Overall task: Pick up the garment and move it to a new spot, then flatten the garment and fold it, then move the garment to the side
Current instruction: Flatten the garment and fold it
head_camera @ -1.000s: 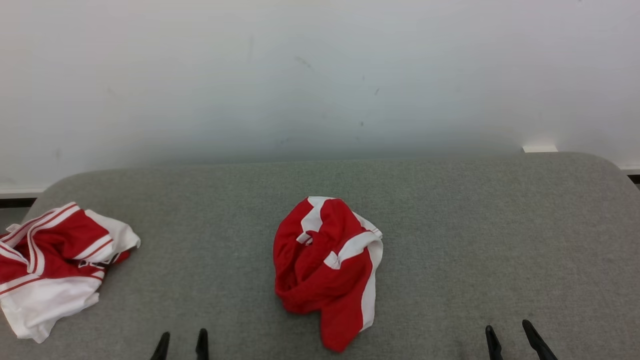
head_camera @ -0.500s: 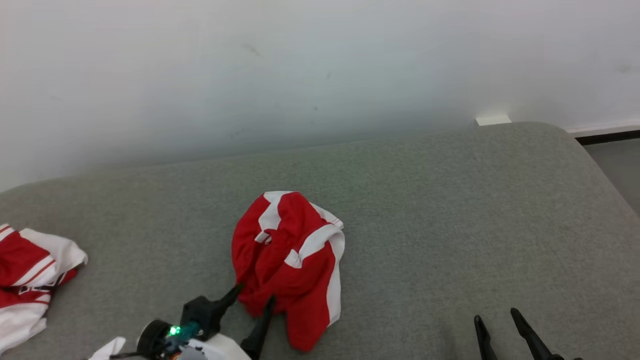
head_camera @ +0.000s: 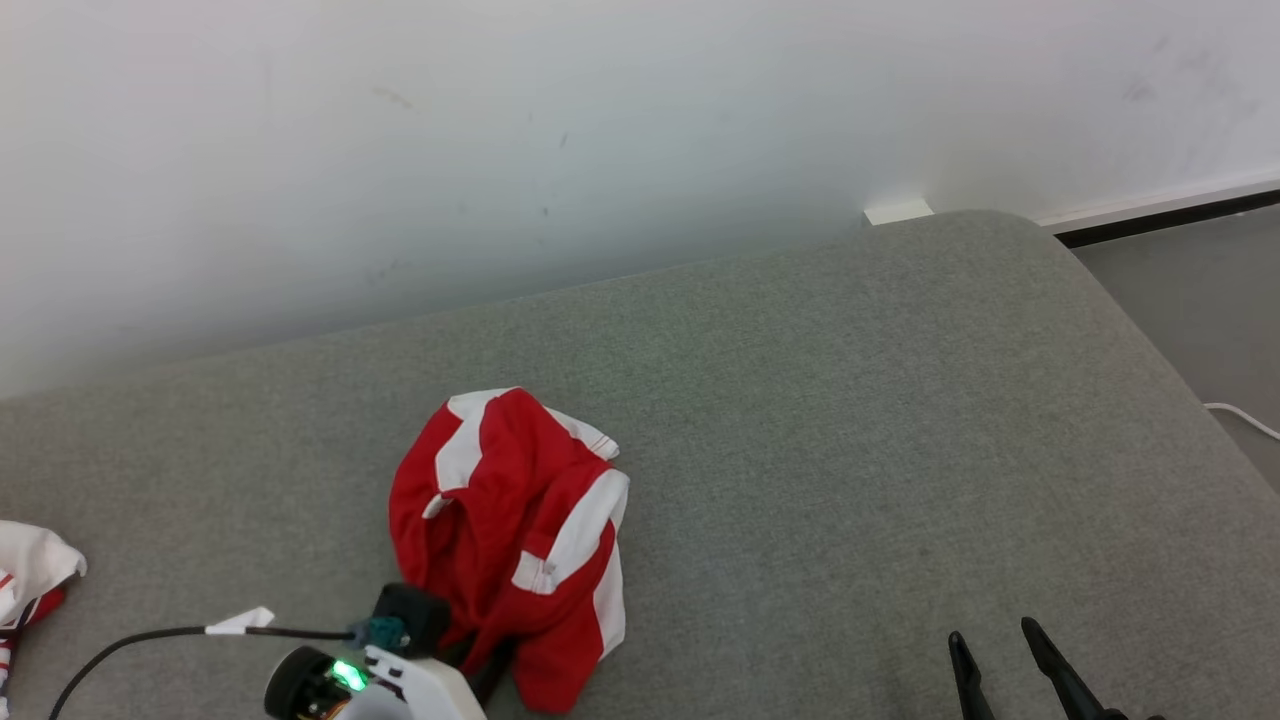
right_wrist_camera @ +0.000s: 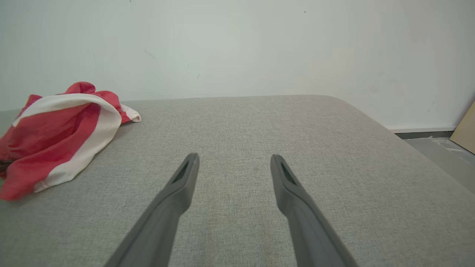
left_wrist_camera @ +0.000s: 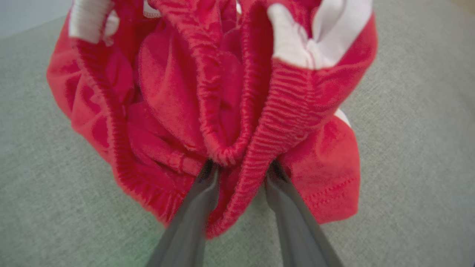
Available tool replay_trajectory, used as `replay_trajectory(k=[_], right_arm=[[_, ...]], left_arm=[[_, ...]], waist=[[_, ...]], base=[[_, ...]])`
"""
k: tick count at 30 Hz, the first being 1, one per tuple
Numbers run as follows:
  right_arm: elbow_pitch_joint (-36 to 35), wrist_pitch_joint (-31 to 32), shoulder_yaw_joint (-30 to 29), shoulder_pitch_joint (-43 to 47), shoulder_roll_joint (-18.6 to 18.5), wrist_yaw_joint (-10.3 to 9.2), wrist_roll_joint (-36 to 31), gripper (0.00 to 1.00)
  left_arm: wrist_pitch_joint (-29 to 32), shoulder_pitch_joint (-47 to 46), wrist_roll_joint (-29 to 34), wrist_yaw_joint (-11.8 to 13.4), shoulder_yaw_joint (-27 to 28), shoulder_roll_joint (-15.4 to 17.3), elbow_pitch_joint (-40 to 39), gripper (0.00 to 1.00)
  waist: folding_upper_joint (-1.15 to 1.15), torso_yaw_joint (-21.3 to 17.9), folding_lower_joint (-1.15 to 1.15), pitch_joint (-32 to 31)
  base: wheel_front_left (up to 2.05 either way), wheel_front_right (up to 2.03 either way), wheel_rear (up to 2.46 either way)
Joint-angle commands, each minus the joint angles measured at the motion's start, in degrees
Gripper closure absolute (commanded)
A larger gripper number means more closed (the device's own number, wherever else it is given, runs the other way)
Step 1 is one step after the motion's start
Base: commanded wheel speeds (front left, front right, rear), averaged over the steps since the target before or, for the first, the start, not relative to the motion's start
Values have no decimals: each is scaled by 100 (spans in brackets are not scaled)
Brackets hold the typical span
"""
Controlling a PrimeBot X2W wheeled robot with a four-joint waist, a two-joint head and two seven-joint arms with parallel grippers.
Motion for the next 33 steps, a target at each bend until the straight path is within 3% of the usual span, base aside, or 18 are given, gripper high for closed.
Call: replay_trajectory(k=[1, 13, 20, 28, 33], right_arm=[[-4, 5, -17, -32, -15, -17, 1, 0], [-2, 5, -10, 4, -24, -17, -23, 0], [35, 6, 71, -93, -6, -17, 36, 0], [47, 6, 17, -30, -2, -17, 20, 0], [48, 6, 28, -120, -8, -17, 23, 0]], left_arm=[[34, -83, -257, 17, -61, 14, -30, 100], [-186, -887, -1098, 122, 348, -362, -1069, 100], [-127, -1563, -1047, 347, 465, -569, -1373, 100], [-199, -2220, -1021, 530, 704, -530, -1507, 100], [-534, -2602, -1006, 742, 864, -750, -1413, 100]], waist=[[0, 3, 0, -8], [0, 171, 0, -115], [0, 11, 0, -144], [0, -225, 0, -164], [0, -357, 0, -156]], base=[[0, 0, 0], [0, 0, 0], [0, 0, 0], [0, 0, 0], [0, 0, 0]])
